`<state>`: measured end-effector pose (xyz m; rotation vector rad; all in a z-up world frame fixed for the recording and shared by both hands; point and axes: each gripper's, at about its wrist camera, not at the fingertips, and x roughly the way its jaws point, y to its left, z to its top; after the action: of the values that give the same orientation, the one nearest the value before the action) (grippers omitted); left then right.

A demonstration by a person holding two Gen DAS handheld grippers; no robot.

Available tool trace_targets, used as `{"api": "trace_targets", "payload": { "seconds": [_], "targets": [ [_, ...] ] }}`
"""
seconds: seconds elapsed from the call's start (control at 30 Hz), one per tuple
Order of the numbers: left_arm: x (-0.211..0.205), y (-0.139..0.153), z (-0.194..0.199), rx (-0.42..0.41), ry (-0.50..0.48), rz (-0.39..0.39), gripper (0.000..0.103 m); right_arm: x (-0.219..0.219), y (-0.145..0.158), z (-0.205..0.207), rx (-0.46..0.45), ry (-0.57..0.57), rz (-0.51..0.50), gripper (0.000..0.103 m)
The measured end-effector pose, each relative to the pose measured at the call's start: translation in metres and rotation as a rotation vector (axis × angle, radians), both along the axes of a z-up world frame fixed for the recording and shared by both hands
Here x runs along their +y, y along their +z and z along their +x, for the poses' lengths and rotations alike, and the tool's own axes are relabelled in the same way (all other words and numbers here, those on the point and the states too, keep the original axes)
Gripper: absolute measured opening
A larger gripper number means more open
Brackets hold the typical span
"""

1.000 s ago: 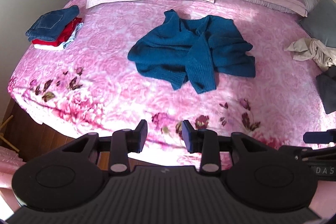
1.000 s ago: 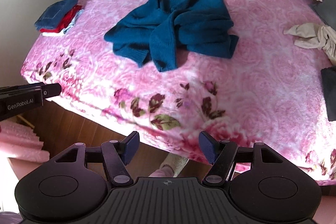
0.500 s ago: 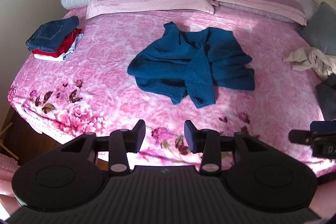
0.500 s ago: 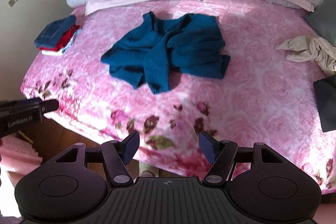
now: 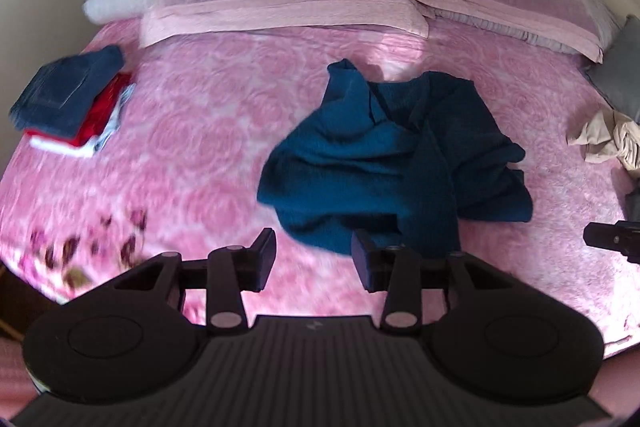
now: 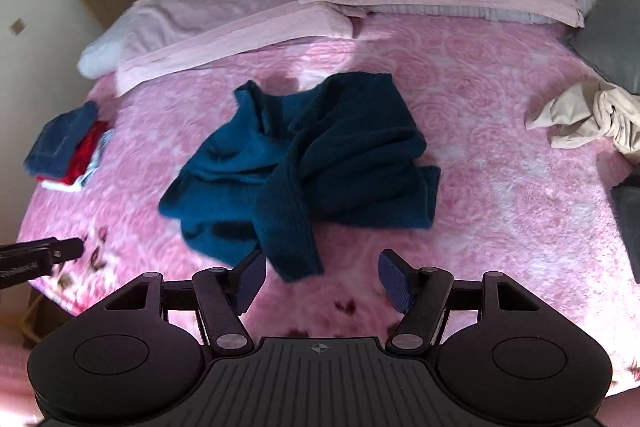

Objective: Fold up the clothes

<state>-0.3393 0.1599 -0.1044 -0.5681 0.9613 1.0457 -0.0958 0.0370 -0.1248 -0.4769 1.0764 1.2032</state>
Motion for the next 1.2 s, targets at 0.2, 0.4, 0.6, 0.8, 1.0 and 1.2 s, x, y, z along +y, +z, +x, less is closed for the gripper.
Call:
{"api": "trace_targets", "payload": {
  "seconds": [0.2, 0.4, 0.6, 0.8, 1.0, 1.2],
  "targets": [
    [0.064, -0.038, 0.000, 0.013, -0.127, -0.032, 0.039, 0.043, -0.039, -0.014, 0.035, -0.112, -0.052, 0.066],
    [0.095, -0.091, 0.003, 0.028, -0.180, -0.083, 0.039, 0.068, -0.099, -0.024, 0.050, -0.123, -0.085, 0.066],
    [0.110, -0.144, -0.001, 0.014, -0.171, -0.133, 0.039, 0.096, -0.157, -0.017, 0.042, -0.126, -0.060, 0.066],
    [0.114, -0.179, 0.000, 0.000, -0.129, -0.136, 0.039, 0.122, -0.201, -0.013, 0.050, -0.058, -0.009, 0.066],
    [0.113, -0.195, 0.026, 0.019, -0.126, -0.122, 0.039, 0.124, -0.217, -0.015, 0.069, 0.087, 0.009, 0.007],
    [0.114, -0.193, 0.051, 0.020, -0.132, -0.119, 0.039, 0.110, -0.150, 0.044, -0.071, 0.150, 0.106, 0.005]
  ]
}}
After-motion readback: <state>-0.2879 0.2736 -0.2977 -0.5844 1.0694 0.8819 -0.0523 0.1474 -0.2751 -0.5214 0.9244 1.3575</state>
